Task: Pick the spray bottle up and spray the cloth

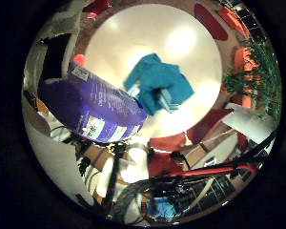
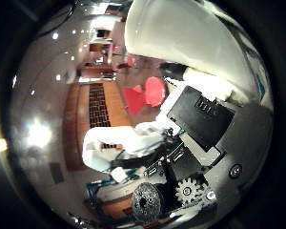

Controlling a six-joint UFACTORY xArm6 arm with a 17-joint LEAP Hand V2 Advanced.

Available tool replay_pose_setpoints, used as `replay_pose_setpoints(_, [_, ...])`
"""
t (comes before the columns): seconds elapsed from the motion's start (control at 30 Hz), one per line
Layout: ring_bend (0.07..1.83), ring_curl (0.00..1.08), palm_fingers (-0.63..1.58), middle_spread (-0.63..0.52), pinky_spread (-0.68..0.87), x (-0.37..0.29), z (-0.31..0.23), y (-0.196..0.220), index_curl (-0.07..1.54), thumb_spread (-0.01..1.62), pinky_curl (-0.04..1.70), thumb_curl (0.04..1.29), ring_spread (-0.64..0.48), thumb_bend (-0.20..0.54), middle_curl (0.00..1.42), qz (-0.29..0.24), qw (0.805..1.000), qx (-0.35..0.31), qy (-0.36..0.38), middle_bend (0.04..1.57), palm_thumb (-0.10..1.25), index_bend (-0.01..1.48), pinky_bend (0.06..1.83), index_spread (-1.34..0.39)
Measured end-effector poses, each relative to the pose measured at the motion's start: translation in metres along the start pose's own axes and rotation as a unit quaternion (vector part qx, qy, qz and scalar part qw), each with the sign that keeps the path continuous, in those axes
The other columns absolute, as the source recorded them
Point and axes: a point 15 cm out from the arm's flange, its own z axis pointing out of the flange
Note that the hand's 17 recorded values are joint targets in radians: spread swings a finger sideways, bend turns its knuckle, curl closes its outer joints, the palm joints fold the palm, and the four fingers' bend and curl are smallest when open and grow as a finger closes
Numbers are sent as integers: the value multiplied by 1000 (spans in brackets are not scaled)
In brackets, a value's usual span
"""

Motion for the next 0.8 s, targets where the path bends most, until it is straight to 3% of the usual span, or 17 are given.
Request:
replay_pose_setpoints(0.2, [1455,560,1224,-68,-223,-4,29,-20,630,1326,1217,522,-147,-8,574,3,996,42,-81,1339,993,1209,1019,-173])
replay_pose_setpoints(0.47, [1458,560,1220,-68,-217,33,118,-25,631,1326,1237,532,-146,-7,575,-8,983,92,-159,1342,998,1205,1012,-175])
replay_pose_setpoints(0.8, [1458,559,1221,-68,-214,64,189,-35,637,1312,1247,542,-146,-7,575,-101,980,129,-114,1342,995,1200,1007,-177])
